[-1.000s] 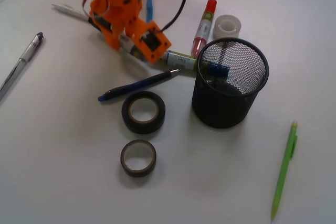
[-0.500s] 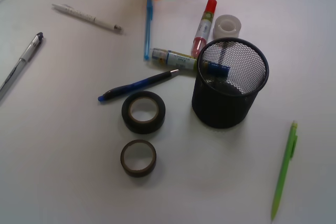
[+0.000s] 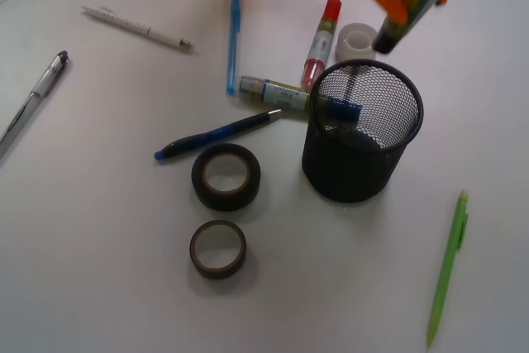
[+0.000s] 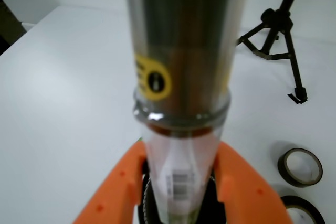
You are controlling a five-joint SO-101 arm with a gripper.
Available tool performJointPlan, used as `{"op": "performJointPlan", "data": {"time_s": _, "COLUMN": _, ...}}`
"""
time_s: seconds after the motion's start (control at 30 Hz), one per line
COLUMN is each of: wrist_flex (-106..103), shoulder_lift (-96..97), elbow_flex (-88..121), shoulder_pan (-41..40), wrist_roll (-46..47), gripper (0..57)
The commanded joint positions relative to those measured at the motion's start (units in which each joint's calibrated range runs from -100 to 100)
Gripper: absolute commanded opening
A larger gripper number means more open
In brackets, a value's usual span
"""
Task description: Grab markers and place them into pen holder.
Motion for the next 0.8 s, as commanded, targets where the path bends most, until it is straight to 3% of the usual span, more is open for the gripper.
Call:
{"op": "performJointPlan", "data": {"time_s": 0.0, "wrist_flex": -14.49, "shoulder_lift": -0.62, "elbow_flex": 9.91, "shoulder_pan": 0.37, "wrist_roll": -0.63, "gripper": 0.4}}
{"op": "performJointPlan", "data": {"time_s": 0.2, "wrist_flex": -34.35, "shoulder_lift": -0.96, "elbow_flex": 23.59, "shoulder_pan": 1.57, "wrist_roll": -0.68, "gripper": 0.4}}
{"op": "performJointPlan", "data": {"time_s": 0.37, "wrist_flex": -38.11, "shoulder_lift": -1.05, "elbow_flex": 25.85, "shoulder_pan": 1.35, "wrist_roll": -0.29, "gripper": 0.6}}
{"op": "performJointPlan", "data": {"time_s": 0.63, "wrist_flex": -38.2, "shoulder_lift": -1.13, "elbow_flex": 26.04, "shoulder_pan": 0.97, "wrist_roll": 0.54, "gripper": 16.6}}
{"op": "performJointPlan", "data": {"time_s": 0.77, "wrist_flex": -38.2, "shoulder_lift": -1.13, "elbow_flex": 25.76, "shoulder_pan": 0.82, "wrist_roll": 0.83, "gripper": 18.9}}
